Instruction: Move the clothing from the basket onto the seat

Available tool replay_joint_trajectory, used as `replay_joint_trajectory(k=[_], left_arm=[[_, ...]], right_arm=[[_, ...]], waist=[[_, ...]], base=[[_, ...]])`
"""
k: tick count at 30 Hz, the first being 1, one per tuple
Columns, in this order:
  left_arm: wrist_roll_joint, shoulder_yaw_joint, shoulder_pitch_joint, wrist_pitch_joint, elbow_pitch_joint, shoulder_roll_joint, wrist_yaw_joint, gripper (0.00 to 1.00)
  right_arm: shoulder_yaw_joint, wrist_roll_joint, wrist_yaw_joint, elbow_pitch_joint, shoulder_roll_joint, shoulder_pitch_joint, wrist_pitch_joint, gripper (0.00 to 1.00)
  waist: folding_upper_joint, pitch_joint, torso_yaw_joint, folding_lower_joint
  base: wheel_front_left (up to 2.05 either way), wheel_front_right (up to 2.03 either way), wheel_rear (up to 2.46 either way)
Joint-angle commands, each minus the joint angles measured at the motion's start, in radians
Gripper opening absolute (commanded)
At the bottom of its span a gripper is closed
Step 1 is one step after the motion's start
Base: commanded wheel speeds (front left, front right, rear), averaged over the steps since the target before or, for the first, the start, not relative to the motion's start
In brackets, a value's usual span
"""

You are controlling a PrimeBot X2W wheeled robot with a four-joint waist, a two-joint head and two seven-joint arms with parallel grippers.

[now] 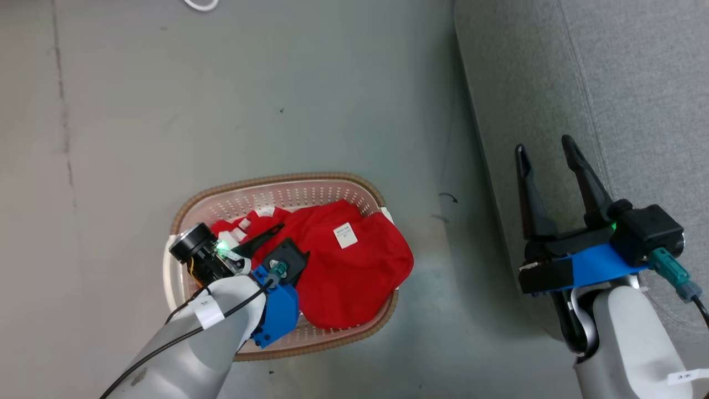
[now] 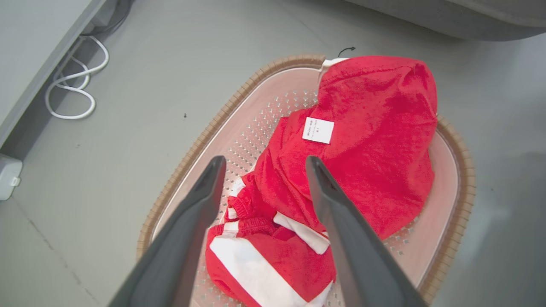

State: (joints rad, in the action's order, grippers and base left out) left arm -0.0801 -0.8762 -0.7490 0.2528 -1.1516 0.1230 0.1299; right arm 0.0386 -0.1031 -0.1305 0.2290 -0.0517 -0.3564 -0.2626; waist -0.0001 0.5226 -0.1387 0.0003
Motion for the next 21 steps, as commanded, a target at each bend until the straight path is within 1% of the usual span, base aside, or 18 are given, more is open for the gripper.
replay_joint_trajectory(k=[1,5,7,9,12,18,21], left_arm=[[-0.02,-0.018,-0.016,-0.008,-0.014,-0.004,0.0,1.0],[-0.108,-0.104,-0.034,-0.046,-0.045,-0.016,0.0,1.0],[-0.17,-0.138,-0.033,-0.074,-0.045,-0.018,0.0,1.0],[-0.229,-0.172,-0.038,-0.099,-0.033,-0.014,0.0,1.0],[-0.323,-0.218,-0.045,-0.17,-0.02,0.0,0.0,1.0],[-0.493,-0.271,-0.073,-0.304,0.007,0.029,0.0,1.0],[-0.563,-0.29,-0.09,-0.345,0.028,0.036,0.0,1.0]], right_arm=[[0.001,-0.001,0.0,-0.007,-0.005,-0.021,-0.003,1.0],[0.006,-0.003,0.0,-0.014,-0.005,-0.04,-0.003,1.0],[0.007,-0.006,0.0,-0.017,-0.005,-0.048,-0.003,1.0],[0.007,-0.008,0.0,-0.02,-0.008,-0.056,-0.003,1.0],[0.008,-0.012,0.0,-0.027,-0.01,-0.066,-0.003,1.0],[0.005,-0.011,0.0,-0.044,-0.01,-0.082,-0.003,1.0],[0.007,-0.014,0.0,-0.051,-0.013,-0.095,-0.003,1.0]], waist=[[0.0001,0.033,-0.017,-0.0003],[0.0001,0.072,-0.028,-0.0003],[0.0001,0.092,-0.032,-0.0003],[0.0001,0.109,-0.034,-0.0003],[0.0001,0.141,-0.037,-0.0003],[0.0001,0.191,-0.039,-0.0003],[0.0001,0.218,-0.039,-0.0003]], base=[[0.0,0.0,0.0],[0.0,0.0,0.0],[0.0,0.0,0.0],[0.0,0.0,0.0],[0.0,0.0,0.0],[0.0,0.0,0.0],[0.0,0.0,0.0]])
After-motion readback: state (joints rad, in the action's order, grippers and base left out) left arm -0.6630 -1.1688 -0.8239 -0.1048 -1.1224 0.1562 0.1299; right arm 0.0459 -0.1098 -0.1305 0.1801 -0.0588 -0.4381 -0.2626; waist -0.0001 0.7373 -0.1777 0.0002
